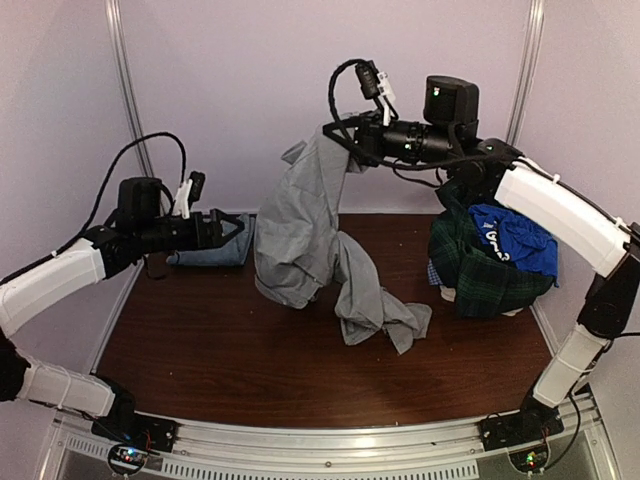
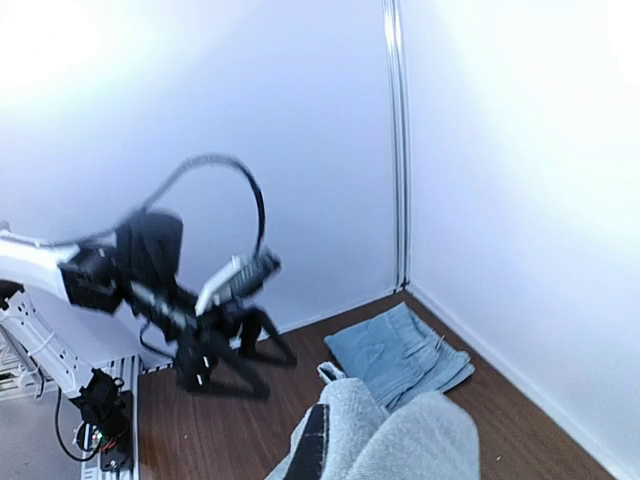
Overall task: Fold and stack the mixed laundry pile
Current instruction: Flatten out the crumpled shirt at the center of the board.
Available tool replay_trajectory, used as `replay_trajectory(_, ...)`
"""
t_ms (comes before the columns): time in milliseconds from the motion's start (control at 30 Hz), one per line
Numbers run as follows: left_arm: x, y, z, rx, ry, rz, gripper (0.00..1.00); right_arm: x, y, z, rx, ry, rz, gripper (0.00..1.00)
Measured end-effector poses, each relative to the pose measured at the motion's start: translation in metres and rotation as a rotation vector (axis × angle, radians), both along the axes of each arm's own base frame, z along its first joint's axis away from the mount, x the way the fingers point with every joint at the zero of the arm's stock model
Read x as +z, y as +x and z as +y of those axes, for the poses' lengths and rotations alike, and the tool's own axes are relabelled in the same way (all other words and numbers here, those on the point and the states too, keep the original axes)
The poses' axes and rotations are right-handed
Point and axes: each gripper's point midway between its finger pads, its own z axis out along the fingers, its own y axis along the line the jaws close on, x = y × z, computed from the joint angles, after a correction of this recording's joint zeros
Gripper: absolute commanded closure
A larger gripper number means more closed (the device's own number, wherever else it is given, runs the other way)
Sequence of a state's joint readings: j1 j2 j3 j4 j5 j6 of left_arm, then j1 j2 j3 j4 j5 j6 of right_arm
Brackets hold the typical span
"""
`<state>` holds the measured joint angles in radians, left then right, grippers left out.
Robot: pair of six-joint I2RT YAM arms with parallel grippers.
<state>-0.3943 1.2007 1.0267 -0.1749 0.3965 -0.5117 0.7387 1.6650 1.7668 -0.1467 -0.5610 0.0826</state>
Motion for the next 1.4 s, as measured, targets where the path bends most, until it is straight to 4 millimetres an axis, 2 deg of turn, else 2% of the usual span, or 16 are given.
replay_trajectory(67,-0.053,-0.006,0.004,0.012,0.039,0.086,0.02,0.03,-0.002,-0.012,-0.021,0.039,-0.05,1.0)
replay_trajectory(167,-0.104,-0.017,0.008,0.018,0.058,0.155,0.02,0.072,-0.011,-0.026,-0.039,0.092,-0.114,1.0)
replay_trajectory(233,-0.121,-0.021,0.007,0.011,0.049,0.158,0.02,0.089,-0.016,-0.031,-0.044,0.117,-0.144,1.0)
replay_trajectory(300,-0.129,-0.023,0.001,-0.007,0.041,0.148,0.02,0.103,-0.02,-0.036,-0.047,0.133,-0.167,1.0)
replay_trajectory(433,-0.123,-0.024,-0.03,-0.097,0.013,0.075,0.05,0.113,-0.025,-0.04,-0.049,0.139,-0.18,1.0)
replay_trajectory(633,-0.1,-0.027,-0.066,-0.216,-0.094,-0.007,0.05,0.116,-0.026,-0.042,-0.05,0.135,-0.176,1.0)
replay_trajectory(733,-0.082,-0.027,-0.082,-0.258,-0.182,-0.036,0.19,0.113,-0.026,-0.041,-0.05,0.124,-0.17,1.0)
replay_trajectory(800,-0.075,-0.026,-0.09,-0.281,-0.246,-0.043,0.4,0.112,-0.026,-0.041,-0.052,0.121,-0.169,1.0)
replay_trajectory(867,-0.069,-0.024,-0.096,-0.3,-0.307,-0.041,0.7,0.112,-0.024,-0.042,-0.059,0.119,-0.169,1.0)
replay_trajectory(967,-0.057,-0.017,-0.104,-0.324,-0.37,-0.048,1.0,0.109,-0.017,-0.05,-0.088,0.107,-0.168,1.0)
replay_trajectory(1033,-0.038,-0.01,-0.112,-0.349,-0.405,-0.066,1.0,0.108,-0.008,-0.066,-0.134,0.092,-0.167,1.0)
replay_trajectory(1100,-0.009,-0.001,-0.123,-0.383,-0.429,-0.115,1.0,0.115,0.005,-0.096,-0.213,0.088,-0.181,1.0)
replay_trajectory(1167,0.022,0.009,-0.134,-0.416,-0.438,-0.163,1.0,0.129,0.015,-0.132,-0.306,0.102,-0.209,1.0)
replay_trajectory(1233,0.058,0.019,-0.142,-0.434,-0.421,-0.219,1.0,0.146,0.013,-0.155,-0.357,0.118,-0.236,1.0)
replay_trajectory(1300,0.094,0.024,-0.145,-0.438,-0.377,-0.277,1.0,0.168,0.0,-0.162,-0.342,0.158,-0.269,1.0)
replay_trajectory(1400,0.127,0.023,-0.129,-0.415,-0.325,-0.322,1.0,0.182,-0.027,-0.149,-0.229,0.205,-0.281,1.0)
